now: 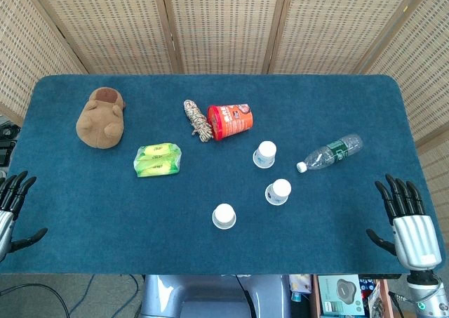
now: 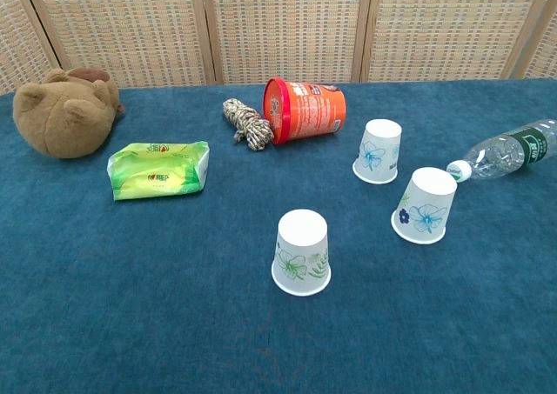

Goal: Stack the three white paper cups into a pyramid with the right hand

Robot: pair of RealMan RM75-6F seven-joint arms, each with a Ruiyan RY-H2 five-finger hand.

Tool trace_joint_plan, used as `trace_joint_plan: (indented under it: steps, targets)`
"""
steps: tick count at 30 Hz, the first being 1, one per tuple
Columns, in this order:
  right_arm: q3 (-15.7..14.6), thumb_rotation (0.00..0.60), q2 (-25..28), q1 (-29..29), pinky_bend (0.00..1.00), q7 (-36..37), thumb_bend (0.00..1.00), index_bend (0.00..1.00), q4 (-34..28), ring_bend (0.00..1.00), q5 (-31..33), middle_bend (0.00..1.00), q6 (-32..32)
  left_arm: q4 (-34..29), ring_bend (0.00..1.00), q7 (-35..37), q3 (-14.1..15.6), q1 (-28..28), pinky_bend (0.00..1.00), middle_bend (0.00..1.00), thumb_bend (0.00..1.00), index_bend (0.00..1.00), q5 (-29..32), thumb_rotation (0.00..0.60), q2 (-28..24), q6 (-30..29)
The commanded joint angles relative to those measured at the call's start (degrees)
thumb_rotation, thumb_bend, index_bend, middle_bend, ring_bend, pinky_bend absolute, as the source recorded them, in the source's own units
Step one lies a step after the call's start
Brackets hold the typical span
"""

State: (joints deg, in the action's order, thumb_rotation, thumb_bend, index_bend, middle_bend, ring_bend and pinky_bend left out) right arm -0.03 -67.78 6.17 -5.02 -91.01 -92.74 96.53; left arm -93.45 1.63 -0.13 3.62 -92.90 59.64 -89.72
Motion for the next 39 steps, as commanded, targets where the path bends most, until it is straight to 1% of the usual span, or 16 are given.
trace_joint_plan:
  steps: [1,7,10,13,14,16,17,18,23,25,27,29,33,39]
  targets:
    - [-0.05,0.600,0.33,-0.13,0.00,0.14,0.00,0.00,-0.41,0.00,-0.38,0.00,-0.34,-0.06,0.00,0.11,0.08,-0.07,0.00,0.00,0.18,0.00,-0.07,0.600,-0.09,-0.06]
    - [-0.15,0.600,0.60,-0.20,0.00,0.20,0.00,0.00,-0.87,0.00,-1.17,0.00,-1.09,-0.13,0.00,0.47,0.08,0.04,0.00,0.00,0.18,0.00,0.25,0.600,-0.22,0.38]
    - [-0.07,0.600,1.00,1.92,0.00,2.36,0.00,0.00,-0.77,0.00,-3.21,0.03,-3.59,-0.10,0.00,0.44,0.00,0.08,0.00,0.00,0.18,0.00,0.49,0.600,-0.18,0.52]
    - [0.37,0.600,2.48,5.71,0.04,4.79,0.00,0.00,-0.76,0.00,-3.86,0.05,-9.33,-0.11,0.00,0.05,0.06,0.11,0.00,0.00,0.18,0.00,0.45,0.600,-0.07,0.65]
    - [0.69,0.600,3.49,7.95,0.06,6.88,0.00,0.01,-1.39,0.00,-3.79,0.07,-12.79,-0.20,0.00,-0.08,0.06,0.11,0.00,0.00,0.18,0.00,0.50,0.600,-0.03,0.69]
    - [1.39,0.600,4.75,11.09,0.09,10.19,0.01,0.04,-2.55,0.01,-3.16,0.11,-17.63,-0.28,0.00,-0.33,-0.09,0.11,0.00,0.00,0.18,0.00,0.69,0.600,0.05,0.62]
    - [2.17,0.600,5.34,13.43,0.11,12.17,0.03,0.06,-3.29,0.02,-2.41,0.13,-21.09,-0.32,0.00,-0.48,-0.23,0.09,0.00,0.00,0.18,0.00,0.91,0.600,0.11,0.58]
    - [2.64,0.600,5.64,14.70,0.12,13.02,0.04,0.07,-3.62,0.03,-1.80,0.14,-23.09,-0.36,0.00,-0.54,-0.30,0.08,0.00,0.00,0.18,0.00,1.06,0.600,0.13,0.57]
    - [5.66,0.600,4.71,21.25,0.17,14.70,0.12,0.10,-5.39,0.08,3.24,0.19,-33.56,-0.46,0.00,-0.65,-0.71,0.00,0.00,0.00,0.18,0.00,2.01,0.600,0.21,0.59]
    - [6.57,0.600,3.55,23.42,0.20,13.72,0.15,0.11,-5.13,0.13,5.34,0.22,-37.11,-0.35,0.00,-0.56,-0.91,0.05,0.00,0.00,0.18,0.00,2.50,0.600,0.21,0.77]
    - [7.42,0.600,2.15,24.77,0.23,11.60,0.16,0.11,-4.37,0.16,7.26,0.25,-38.98,-0.25,0.00,-0.46,-1.10,0.17,0.00,0.00,0.18,0.00,2.94,0.600,0.21,1.05]
    - [8.21,0.600,0.33,26.09,0.24,8.76,0.17,0.13,-3.56,0.16,9.76,0.25,-40.86,-0.13,0.00,-0.54,-1.35,0.33,0.00,0.00,0.18,0.00,3.60,0.600,0.26,1.49]
    - [9.48,0.600,-3.92,28.69,0.30,3.30,0.22,0.14,-1.43,0.18,15.39,0.27,-44.23,-0.20,0.00,-1.03,-1.77,0.84,0.00,0.00,0.18,0.00,4.93,0.600,0.43,2.79]
    - [9.62,0.600,-8.03,31.47,0.34,-2.78,0.25,0.20,0.85,0.22,20.00,0.30,-47.10,-0.30,0.00,-0.54,-1.98,0.99,0.00,0.00,0.18,0.00,5.46,0.600,0.18,3.20]
